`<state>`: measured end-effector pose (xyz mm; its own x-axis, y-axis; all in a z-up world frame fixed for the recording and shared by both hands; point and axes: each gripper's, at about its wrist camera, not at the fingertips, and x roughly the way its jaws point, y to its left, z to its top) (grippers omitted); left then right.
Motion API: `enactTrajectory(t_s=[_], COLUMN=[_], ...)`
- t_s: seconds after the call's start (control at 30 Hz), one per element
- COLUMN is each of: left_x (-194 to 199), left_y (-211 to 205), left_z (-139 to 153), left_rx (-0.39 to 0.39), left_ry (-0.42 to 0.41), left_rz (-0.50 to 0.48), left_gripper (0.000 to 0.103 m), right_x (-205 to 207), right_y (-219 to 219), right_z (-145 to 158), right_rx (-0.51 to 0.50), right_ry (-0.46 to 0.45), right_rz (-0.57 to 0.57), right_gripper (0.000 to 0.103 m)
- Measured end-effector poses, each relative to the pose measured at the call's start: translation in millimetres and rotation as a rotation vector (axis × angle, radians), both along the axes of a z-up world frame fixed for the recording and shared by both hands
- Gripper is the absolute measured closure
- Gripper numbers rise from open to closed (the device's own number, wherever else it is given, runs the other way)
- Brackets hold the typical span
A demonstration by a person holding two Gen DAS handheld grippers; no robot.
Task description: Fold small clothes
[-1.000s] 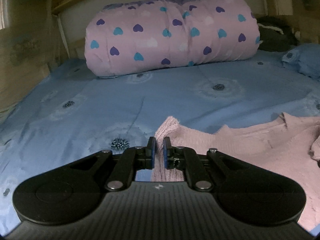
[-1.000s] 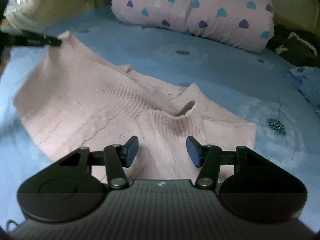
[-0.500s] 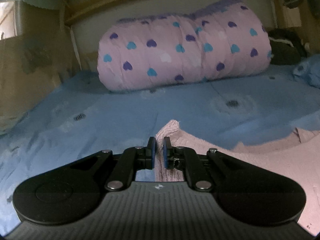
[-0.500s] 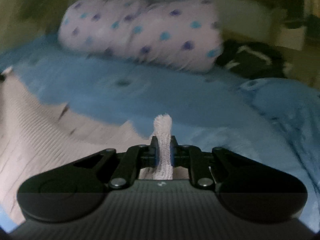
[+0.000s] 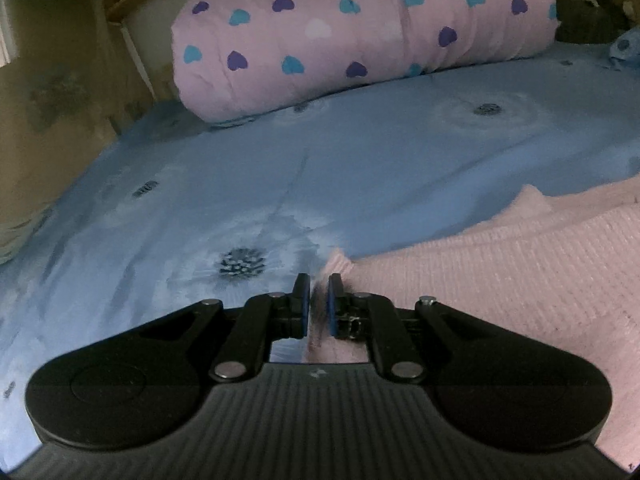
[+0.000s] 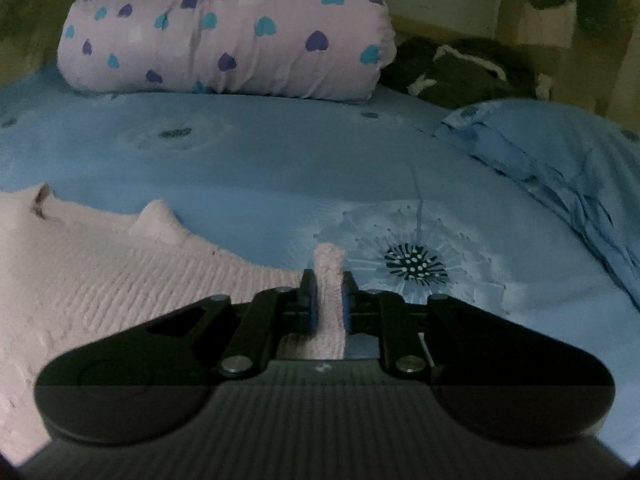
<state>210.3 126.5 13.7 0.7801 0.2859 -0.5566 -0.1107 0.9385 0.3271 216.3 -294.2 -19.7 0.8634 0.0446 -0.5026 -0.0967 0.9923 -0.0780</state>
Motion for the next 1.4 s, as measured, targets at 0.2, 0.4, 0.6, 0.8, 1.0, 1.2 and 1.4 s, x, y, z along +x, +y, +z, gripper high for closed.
enactTrajectory(t_s=[0.2, 0.4, 0.6, 0.8, 1.0, 1.2, 1.4], left_x=[-17.1, -62.8, -116.1, -156.0, -158.6, -143.0, -137.5], left_y=[-0.6, -20.8, -38.3, -41.1, -36.4, -18.0, -7.0], left_z=[25.0, 49.2, 65.7, 65.8, 35.6, 18.3, 15.4], left_rx=[-0.012, -0.014, -0.122, -0.235, -0.217, -0.294, -0.358], left_ry=[0.018, 0.084, 0.152, 0.158, 0.166, 0.189, 0.199], left_rz=[-0.016, -0.105, -0.142, -0.072, -0.019, -0.003, 0.017], left_gripper=[0.038, 0.031, 0.017, 0.016, 0.015, 0.012, 0.009], right_x=[-10.6, -61.0, -112.0, -147.2, -158.3, -149.3, -141.1], right_y=[-15.8, -25.9, -30.3, -15.4, 0.0, -4.6, -19.5], right_z=[25.9, 53.6, 63.5, 53.2, 40.1, 10.3, -4.6], right_rx=[0.061, 0.071, 0.158, 0.274, 0.330, 0.321, 0.417], right_ry=[0.026, 0.033, 0.098, 0.159, 0.156, 0.154, 0.180], right_rz=[-0.028, -0.010, -0.006, -0.014, -0.062, -0.145, -0.193], right_gripper=[0.065, 0.060, 0.060, 0.060, 0.060, 0.049, 0.039])
